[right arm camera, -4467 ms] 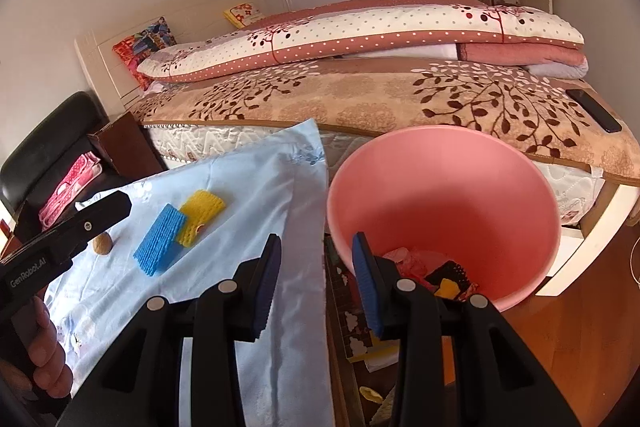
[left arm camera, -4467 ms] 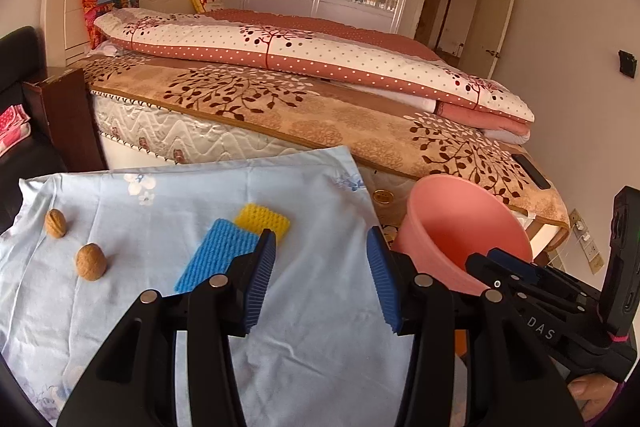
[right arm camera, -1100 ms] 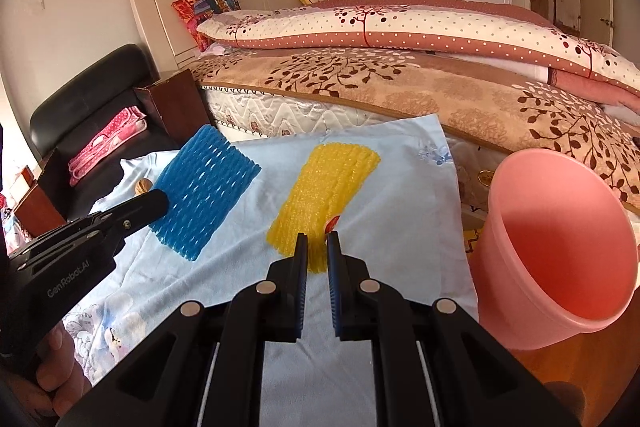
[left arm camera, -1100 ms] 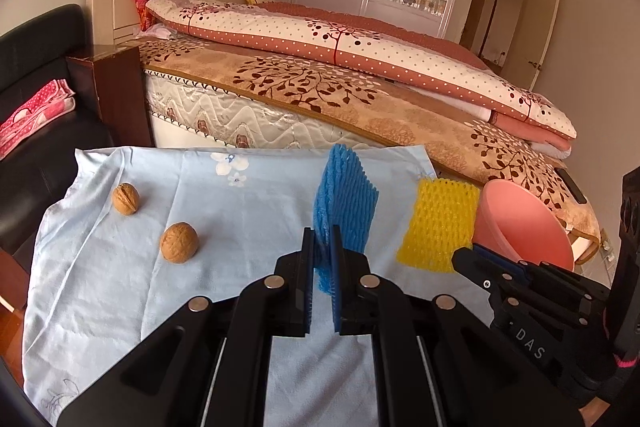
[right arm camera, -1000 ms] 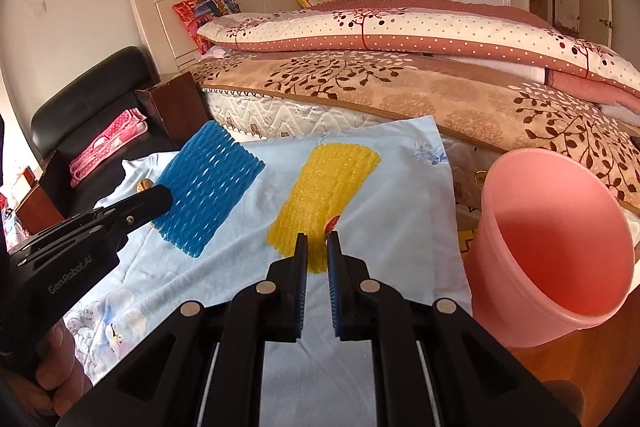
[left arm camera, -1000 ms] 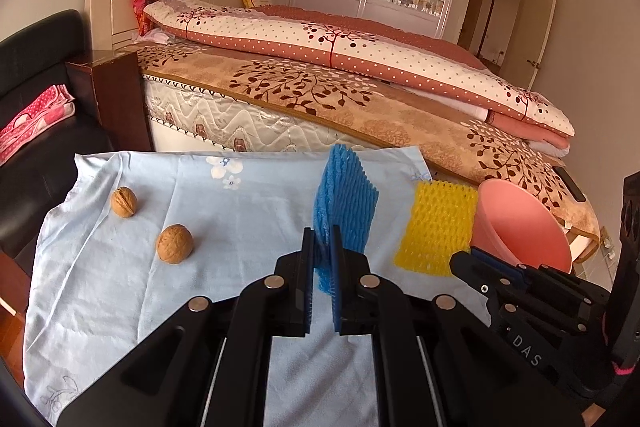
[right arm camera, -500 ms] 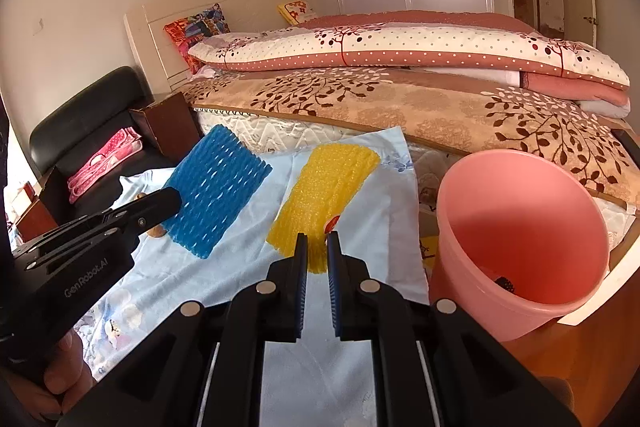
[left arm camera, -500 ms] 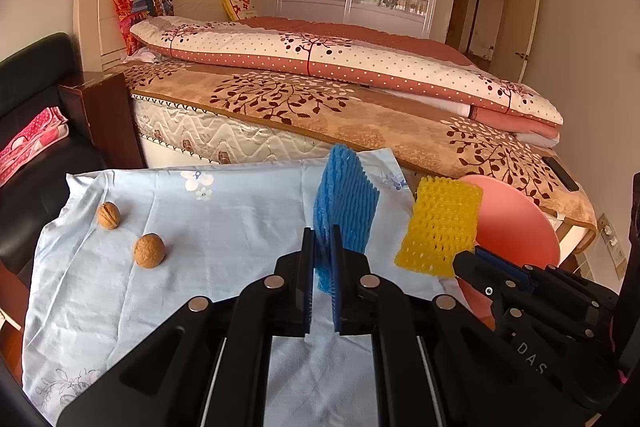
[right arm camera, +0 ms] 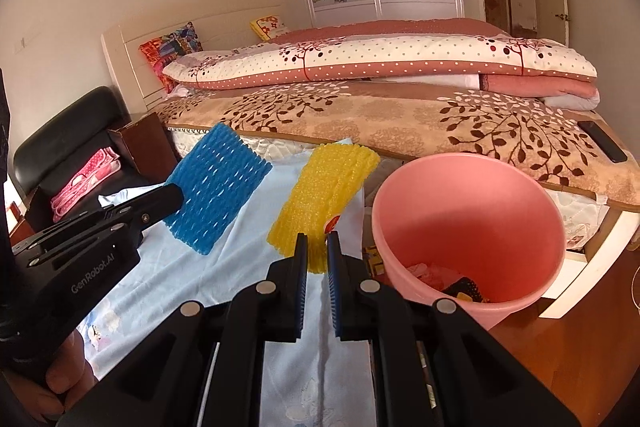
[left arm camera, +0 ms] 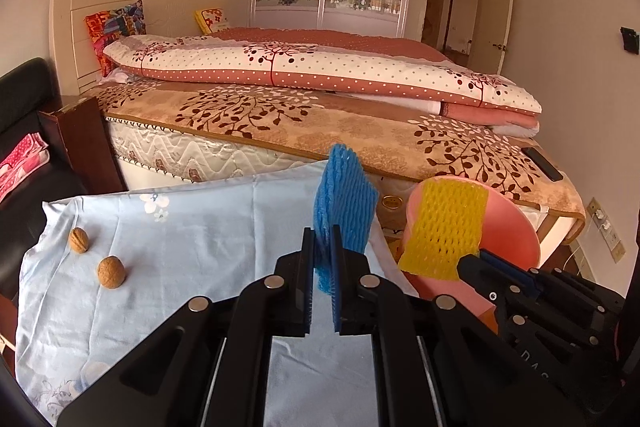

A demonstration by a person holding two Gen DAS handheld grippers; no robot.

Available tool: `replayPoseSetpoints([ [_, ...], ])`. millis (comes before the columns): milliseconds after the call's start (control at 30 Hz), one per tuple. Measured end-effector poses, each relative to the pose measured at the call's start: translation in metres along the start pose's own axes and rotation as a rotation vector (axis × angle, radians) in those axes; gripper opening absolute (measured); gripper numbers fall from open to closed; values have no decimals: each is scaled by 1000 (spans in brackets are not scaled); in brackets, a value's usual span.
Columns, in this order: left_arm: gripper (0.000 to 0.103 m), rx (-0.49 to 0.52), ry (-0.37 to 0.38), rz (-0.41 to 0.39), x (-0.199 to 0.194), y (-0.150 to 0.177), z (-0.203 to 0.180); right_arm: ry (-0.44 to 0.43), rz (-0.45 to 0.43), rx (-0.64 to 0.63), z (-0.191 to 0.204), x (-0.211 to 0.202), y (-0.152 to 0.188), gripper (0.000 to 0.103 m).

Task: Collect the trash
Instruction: 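Carry the blue and yellow foam nets up and over the pink bucket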

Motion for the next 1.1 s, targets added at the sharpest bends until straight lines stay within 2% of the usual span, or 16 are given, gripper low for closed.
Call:
replayPoseSetpoints([
  [633, 7, 75, 86, -8, 21, -17, -53, 79, -32, 110, -61, -6, -9, 9],
  [1100, 7, 118, 170, 22, 49, -21, -93, 144, -22, 197, -111, -3, -5, 9],
])
Point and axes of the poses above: each gripper's, at about its wrist camera, not at the fingertips, and x roughly the way its jaws point, z to its left, y to its underside, the point moved 4 cm from there along x, roughly the way its jaws point, and after that the axes turned 7 degrees about z, right-handed, at the moved point
